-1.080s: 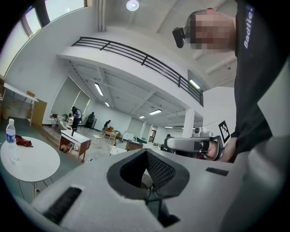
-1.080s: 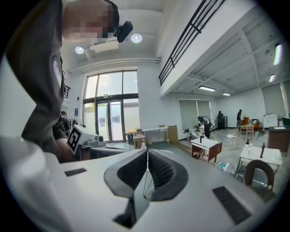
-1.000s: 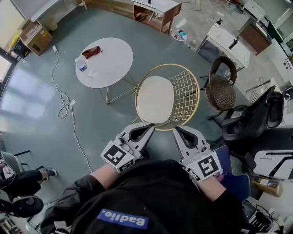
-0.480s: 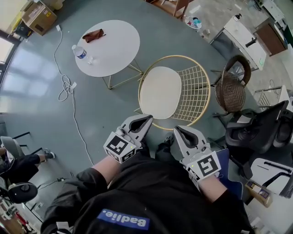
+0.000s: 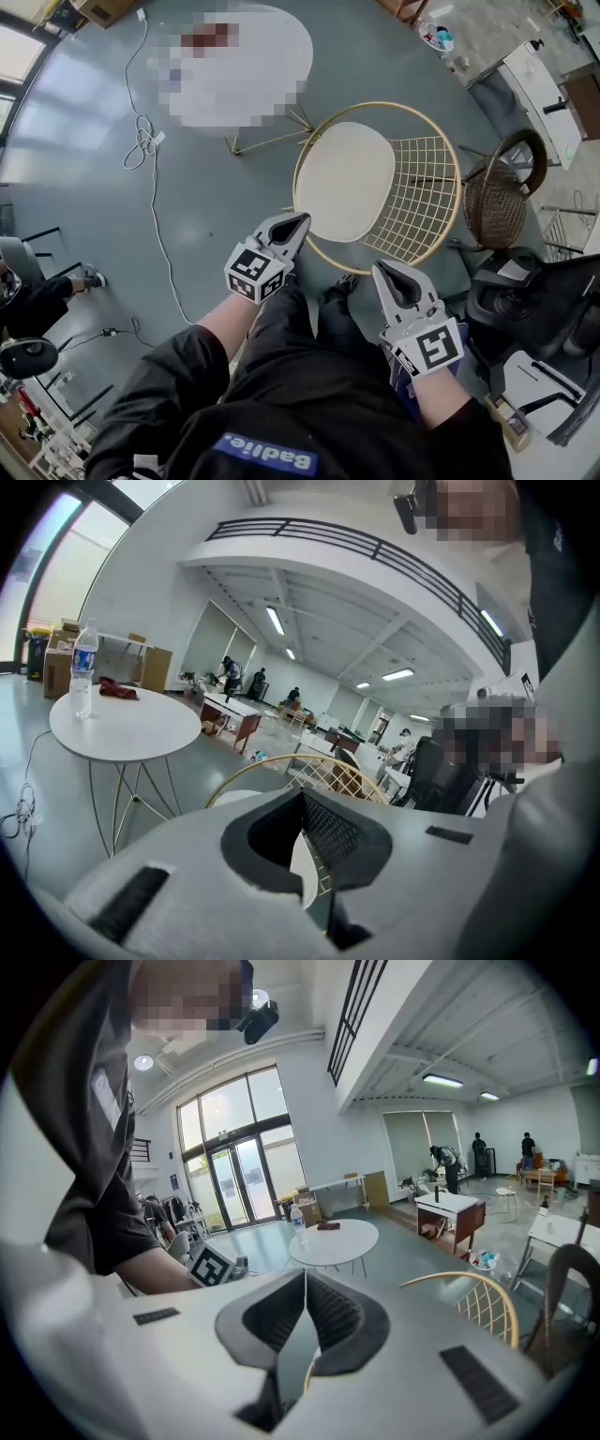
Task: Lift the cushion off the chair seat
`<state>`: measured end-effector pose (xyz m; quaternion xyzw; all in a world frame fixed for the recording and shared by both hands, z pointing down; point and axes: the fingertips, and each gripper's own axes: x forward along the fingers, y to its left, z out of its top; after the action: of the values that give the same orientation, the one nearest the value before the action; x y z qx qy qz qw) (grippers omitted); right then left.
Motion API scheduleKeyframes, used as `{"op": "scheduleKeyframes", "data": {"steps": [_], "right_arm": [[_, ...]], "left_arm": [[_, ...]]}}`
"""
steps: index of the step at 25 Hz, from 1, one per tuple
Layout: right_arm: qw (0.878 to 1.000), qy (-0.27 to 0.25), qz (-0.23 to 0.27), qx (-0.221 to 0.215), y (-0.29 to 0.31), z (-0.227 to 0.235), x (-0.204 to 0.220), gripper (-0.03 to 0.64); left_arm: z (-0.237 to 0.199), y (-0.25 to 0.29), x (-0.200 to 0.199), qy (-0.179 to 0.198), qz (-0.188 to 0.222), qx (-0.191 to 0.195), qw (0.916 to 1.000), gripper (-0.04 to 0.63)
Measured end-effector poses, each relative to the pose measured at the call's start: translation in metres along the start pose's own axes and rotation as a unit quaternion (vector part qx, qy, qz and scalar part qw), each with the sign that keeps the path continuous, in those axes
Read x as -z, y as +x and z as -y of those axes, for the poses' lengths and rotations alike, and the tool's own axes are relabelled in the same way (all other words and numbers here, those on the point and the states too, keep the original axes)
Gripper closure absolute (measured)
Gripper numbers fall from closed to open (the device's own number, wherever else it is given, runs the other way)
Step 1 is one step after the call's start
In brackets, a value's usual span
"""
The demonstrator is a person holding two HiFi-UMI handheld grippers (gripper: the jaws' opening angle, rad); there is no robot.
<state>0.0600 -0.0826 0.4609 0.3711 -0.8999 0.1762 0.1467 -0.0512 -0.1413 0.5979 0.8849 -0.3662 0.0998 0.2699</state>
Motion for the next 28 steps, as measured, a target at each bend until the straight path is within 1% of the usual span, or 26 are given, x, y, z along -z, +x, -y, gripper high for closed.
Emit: {"op": "scheduleKeyframes", "data": {"steps": [4, 8, 12, 17, 23, 26, 28], "right_arm": [[1.0, 0.003, -0.012, -0.002, 0.013, 0.011, 0.017, 0.589], [1.0, 0.008, -0.014, -0.003, 0.024, 0.028, 0.031, 0.589], [1.0, 0.012, -0.026, -0.002, 0.032, 0.039, 0.05, 0.589], [0.998, 0.027, -0.051, 0.0, 0.039, 0.041, 0.088, 0.589], [0.997, 0.05, -0.062, -0.004, 0.043, 0.037, 0.112, 0.589], [0.996, 0.056, -0.065, 0.0, 0.046, 0.04, 0.12, 0.589], [0.996, 0.062, -0.067, 0.005, 0.048, 0.042, 0.125, 0.589]], "left_arm": [[-0.038, 0.022, 0.035, -0.001, -0.032, -0.018, 0.9993, 0.595], [-0.072, 0.047, 0.075, -0.006, -0.069, -0.037, 0.9969, 0.595], [-0.107, 0.064, 0.112, -0.036, -0.093, -0.062, 0.9931, 0.595], [-0.149, 0.09, 0.151, -0.067, -0.111, -0.083, 0.9881, 0.595], [-0.188, 0.111, 0.176, -0.068, -0.131, -0.101, 0.9838, 0.596], [-0.198, 0.118, 0.184, -0.064, -0.138, -0.1, 0.9833, 0.596], [-0.201, 0.123, 0.187, -0.073, -0.136, -0.094, 0.9836, 0.595]]}}
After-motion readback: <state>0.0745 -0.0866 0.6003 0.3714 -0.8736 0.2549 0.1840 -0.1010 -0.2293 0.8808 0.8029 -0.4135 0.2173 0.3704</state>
